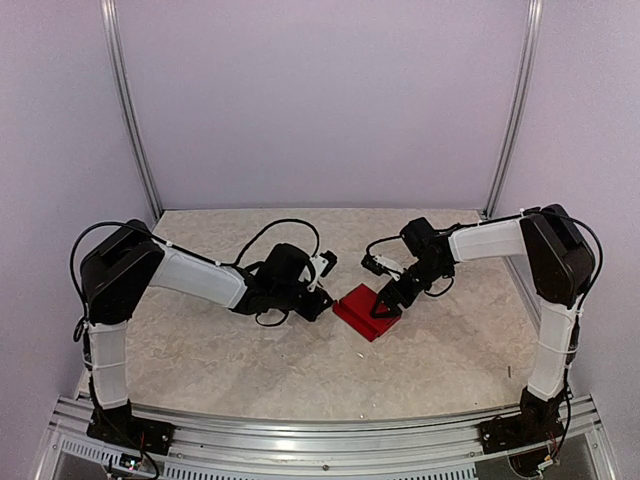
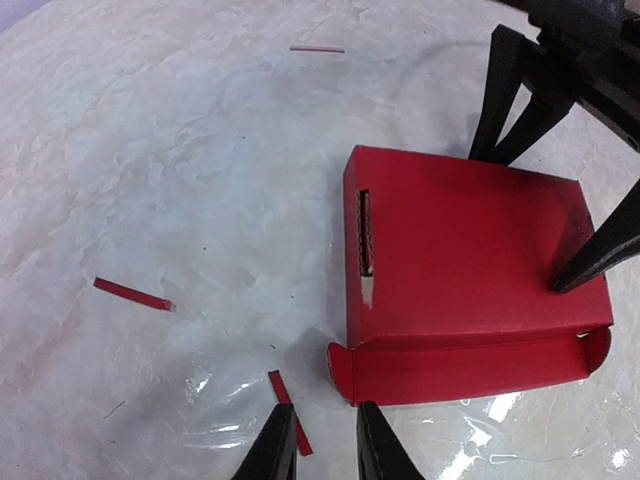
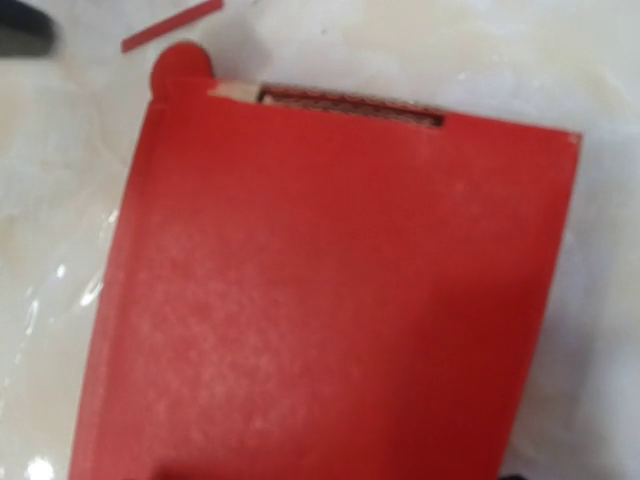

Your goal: Fold the paper box

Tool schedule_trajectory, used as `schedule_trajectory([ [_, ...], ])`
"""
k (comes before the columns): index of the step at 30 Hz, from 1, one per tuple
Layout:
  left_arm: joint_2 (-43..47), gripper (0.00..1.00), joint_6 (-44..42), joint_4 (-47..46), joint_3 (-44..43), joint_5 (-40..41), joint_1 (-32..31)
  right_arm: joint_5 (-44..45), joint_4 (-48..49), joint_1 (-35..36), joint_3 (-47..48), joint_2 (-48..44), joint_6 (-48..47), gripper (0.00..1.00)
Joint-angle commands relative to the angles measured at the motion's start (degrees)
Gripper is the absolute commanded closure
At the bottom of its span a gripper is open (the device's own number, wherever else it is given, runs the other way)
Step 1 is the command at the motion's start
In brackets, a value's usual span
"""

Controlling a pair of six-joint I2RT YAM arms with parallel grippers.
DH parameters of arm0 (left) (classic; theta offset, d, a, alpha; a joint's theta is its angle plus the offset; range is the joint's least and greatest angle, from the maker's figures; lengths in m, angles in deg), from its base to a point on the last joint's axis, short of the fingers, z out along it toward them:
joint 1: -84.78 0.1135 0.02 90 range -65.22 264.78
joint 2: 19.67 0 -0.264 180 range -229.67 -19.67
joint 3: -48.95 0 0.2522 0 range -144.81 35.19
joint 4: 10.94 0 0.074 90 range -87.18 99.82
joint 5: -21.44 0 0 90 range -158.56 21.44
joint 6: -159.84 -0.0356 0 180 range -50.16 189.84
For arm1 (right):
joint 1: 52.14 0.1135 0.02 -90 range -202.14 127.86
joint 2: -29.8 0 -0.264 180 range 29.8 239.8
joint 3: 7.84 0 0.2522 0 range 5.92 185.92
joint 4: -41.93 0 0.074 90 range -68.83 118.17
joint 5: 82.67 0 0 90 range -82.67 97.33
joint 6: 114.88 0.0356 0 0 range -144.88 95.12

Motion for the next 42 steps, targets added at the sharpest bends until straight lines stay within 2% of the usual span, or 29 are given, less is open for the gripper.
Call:
schedule_trajectory([
  [1, -4.1, 0.76, 1.7, -1.5, -1.9, -6.7, 1.4, 7.4, -7.6, -0.3, -3.5, 6.1, 0.4, 0.25],
  [5, -5.6, 0.76, 3.8, -3.9, -1.2, -10.1, 2.5, 7.4, -7.7, -0.3, -3.5, 6.3, 0.3, 0.24],
  [16, -7.9, 0.81, 4.0, -6.8, -2.3, -12.3, 3.0, 7.7, -7.7, -0.3, -3.3, 7.0, 0.3, 0.25],
  [33, -9.1, 0.98, 3.9, -9.8, -2.5, -12.1, 3.6, 7.8, -7.7, -0.3, -3.2, 7.8, 0.3, 0.25],
  [38, -8.7, 0.98, 3.8, -10.2, -2.0, -11.3, 3.6, 7.9, -7.8, -0.4, -3.2, 8.2, 0.3, 0.25],
  [40, -8.6, 0.93, 3.8, -10.4, -1.9, -10.5, 3.6, 7.8, -7.9, -0.4, -3.1, 8.5, 0.3, 0.25],
  [42, -8.4, 0.92, 3.5, -10.3, -2.3, -10.1, 3.6, 7.7, -7.9, -0.5, -3.1, 8.4, 0.4, 0.25],
])
